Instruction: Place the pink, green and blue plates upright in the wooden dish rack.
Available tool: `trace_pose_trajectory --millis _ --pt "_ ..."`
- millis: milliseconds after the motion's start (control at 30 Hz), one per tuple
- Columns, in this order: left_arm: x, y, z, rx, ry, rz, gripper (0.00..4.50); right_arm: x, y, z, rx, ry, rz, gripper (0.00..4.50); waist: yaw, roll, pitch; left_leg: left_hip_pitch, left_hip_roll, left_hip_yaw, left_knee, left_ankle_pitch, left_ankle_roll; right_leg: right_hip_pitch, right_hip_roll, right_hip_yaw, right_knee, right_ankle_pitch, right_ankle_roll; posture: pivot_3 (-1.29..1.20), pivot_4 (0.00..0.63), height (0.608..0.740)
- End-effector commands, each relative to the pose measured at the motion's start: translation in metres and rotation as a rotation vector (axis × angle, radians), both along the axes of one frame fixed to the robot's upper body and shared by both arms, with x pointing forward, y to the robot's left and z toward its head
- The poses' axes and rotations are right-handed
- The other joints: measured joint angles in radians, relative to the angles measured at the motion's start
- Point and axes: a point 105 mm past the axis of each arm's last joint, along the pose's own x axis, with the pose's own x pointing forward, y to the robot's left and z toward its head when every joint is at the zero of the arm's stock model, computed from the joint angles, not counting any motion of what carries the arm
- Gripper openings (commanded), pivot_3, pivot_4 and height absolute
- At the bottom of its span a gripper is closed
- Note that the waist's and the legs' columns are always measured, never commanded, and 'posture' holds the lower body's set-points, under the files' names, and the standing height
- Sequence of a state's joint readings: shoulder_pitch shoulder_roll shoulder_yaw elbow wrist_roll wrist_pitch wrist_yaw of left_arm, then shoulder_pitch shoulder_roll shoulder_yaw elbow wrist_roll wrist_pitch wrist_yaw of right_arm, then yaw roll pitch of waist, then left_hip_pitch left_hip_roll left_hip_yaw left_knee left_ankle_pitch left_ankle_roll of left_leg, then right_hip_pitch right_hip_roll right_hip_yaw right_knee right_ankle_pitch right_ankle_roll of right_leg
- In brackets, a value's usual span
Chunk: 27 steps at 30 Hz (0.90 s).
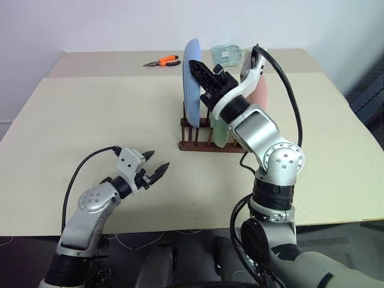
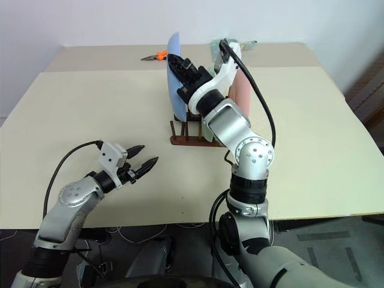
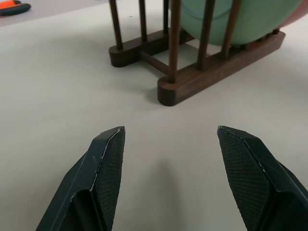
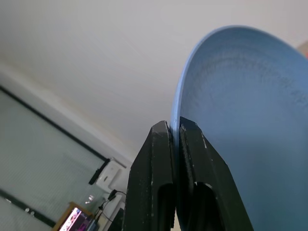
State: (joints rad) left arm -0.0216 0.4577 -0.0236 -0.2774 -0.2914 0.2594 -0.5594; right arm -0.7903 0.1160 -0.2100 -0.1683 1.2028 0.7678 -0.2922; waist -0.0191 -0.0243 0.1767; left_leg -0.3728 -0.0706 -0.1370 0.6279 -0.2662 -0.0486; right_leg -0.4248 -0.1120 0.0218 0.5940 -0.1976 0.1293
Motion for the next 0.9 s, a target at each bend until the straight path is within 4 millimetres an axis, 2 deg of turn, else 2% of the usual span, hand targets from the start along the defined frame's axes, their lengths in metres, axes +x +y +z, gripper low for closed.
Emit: trace_pose_trajectory --millis 33,167,467,567,700,800,867,900 --pt "-0.003 -0.005 0.01 0.002 -0.043 -0.013 3.1 -0.001 0.001 0.009 0.006 -0.023 0.016 0.0 0.0 0.0 0.0 0.0 0.0 0.0 0.0 0.0 0.0 0.0 0.0 0.0 0.0 0.0 0.0 0.0 0.15 0.74" --pt "-0.003 -0.005 0.01 0.001 -0.045 -0.006 3.1 -0.01 0.002 0.022 0.018 -0.067 0.038 0.0 -0.001 0.001 0.0 0.0 0.0 0.0 0.0 0.0 0.0 0.0 0.0 0.0 0.0 0.0 0.0 0.0 0.15 0.74" --pt "-0.003 -0.006 0.01 0.002 -0.043 -0.005 3.1 -0.016 -0.003 0.037 0.034 -0.068 0.026 0.0 -0.001 0.001 0.001 0.0 0.0 0.0 0.0 0.0 0.0 0.0 0.0 0.0 0.0 0.0 0.0 0.0 0.15 0.74" --pt "-0.003 -0.008 0.01 0.003 -0.043 -0.01 3.1 -0.013 -0.001 0.027 0.0 -0.028 0.022 0.0 0.0 0.001 0.001 0.0 0.0 0.0 0.0 0.0 0.0 0.0 0.0 0.0 0.0 0.0 0.0 0.0 0.15 0.74" --pt "-0.001 -0.01 0.011 0.004 -0.047 -0.019 3.1 -0.003 0.005 0.002 -0.053 0.044 0.026 0.0 -0.001 0.001 0.0 0.0 0.0 0.0 0.0 0.0 0.0 0.0 0.0 0.0 0.0 0.0 0.0 0.0 0.15 0.74" --pt "-0.001 -0.012 0.012 0.005 -0.051 -0.022 3.14 -0.001 0.008 0.0 -0.11 0.014 0.03 0.97 -0.001 0.001 0.001 0.0 0.0 0.0 0.0 0.0 0.0 0.0 0.0 0.0 0.0 0.0 0.0 0.0 0.15 0.74" --pt "-0.002 -0.011 0.013 0.007 -0.054 -0.02 3.14 -0.006 0.009 0.012 -0.215 -0.117 0.01 1.87 0.0 0.001 0.001 0.0 0.0 0.0 0.0 0.0 0.0 0.0 0.0 0.0 0.0 0.0 0.0 0.0 0.15 0.74" --pt "-0.002 -0.011 0.013 0.008 -0.055 -0.019 3.14 -0.01 0.009 0.018 -0.268 -0.189 0.001 2.47 0.001 0.001 0.001 -0.001 0.0 0.0 0.0 0.0 0.0 0.0 0.0 0.0 -0.001 0.0 0.0 0.0 0.15 0.74"
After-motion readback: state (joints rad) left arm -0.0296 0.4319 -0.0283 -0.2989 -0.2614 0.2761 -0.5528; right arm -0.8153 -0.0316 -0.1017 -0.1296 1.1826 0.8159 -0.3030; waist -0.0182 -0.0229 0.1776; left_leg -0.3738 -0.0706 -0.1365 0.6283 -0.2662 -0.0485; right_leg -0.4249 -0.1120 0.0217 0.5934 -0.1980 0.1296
